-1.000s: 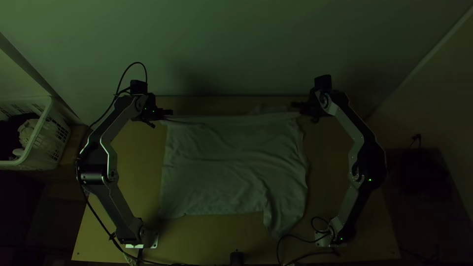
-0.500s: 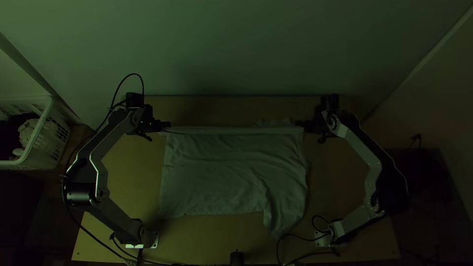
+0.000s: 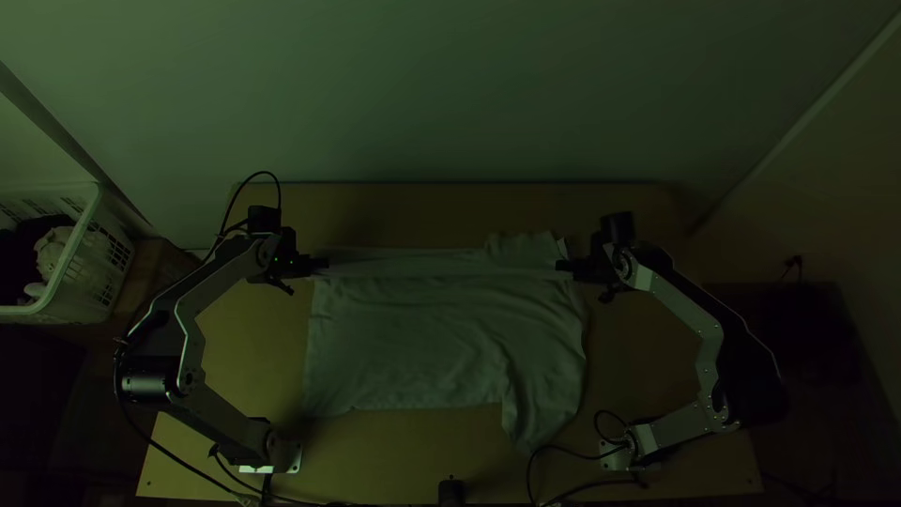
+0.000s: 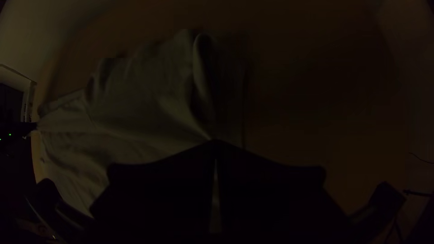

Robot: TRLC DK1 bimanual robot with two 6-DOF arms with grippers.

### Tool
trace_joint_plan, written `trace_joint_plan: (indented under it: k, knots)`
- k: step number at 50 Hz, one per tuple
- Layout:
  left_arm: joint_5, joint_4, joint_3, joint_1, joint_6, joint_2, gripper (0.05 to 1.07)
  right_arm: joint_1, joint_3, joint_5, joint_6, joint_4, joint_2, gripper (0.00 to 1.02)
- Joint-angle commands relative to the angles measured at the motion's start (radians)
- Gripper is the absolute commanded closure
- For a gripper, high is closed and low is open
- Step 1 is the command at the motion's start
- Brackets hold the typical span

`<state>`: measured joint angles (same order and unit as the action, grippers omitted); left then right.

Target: Fold the t-shirt

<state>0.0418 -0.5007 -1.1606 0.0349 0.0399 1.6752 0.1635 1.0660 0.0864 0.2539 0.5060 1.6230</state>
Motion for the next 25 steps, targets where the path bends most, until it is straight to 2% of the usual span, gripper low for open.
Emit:
trace_joint_plan:
  k: [1, 3, 8, 12, 15, 25]
  knots:
    - [-0.002, 0.010, 0.044, 0.016, -0.018, -0.029, 0.72, 0.002, -0.029, -0.013, 0.007, -0.007, -0.012, 0.64]
    - [0.000, 0.005, 0.050, 0.023, -0.015, -0.038, 0.50, 0.002, -0.031, -0.013, 0.007, 0.005, -0.020, 0.50]
    - [0.000, -0.030, 0.045, 0.025, -0.018, -0.055, 0.09, 0.002, -0.026, -0.013, 0.012, 0.043, -0.061, 0.26]
    - [0.001, -0.084, 0.021, 0.025, -0.020, -0.069, 0.09, 0.002, -0.014, -0.014, 0.012, 0.091, -0.106, 0.15]
    - [0.004, -0.085, 0.025, 0.023, -0.025, -0.109, 0.09, 0.001, -0.008, -0.013, 0.013, 0.120, -0.144, 0.15]
    - [0.127, -0.141, 0.027, 0.028, -0.032, -0.266, 0.09, -0.004, -0.001, -0.014, 0.041, 0.233, -0.284, 0.14]
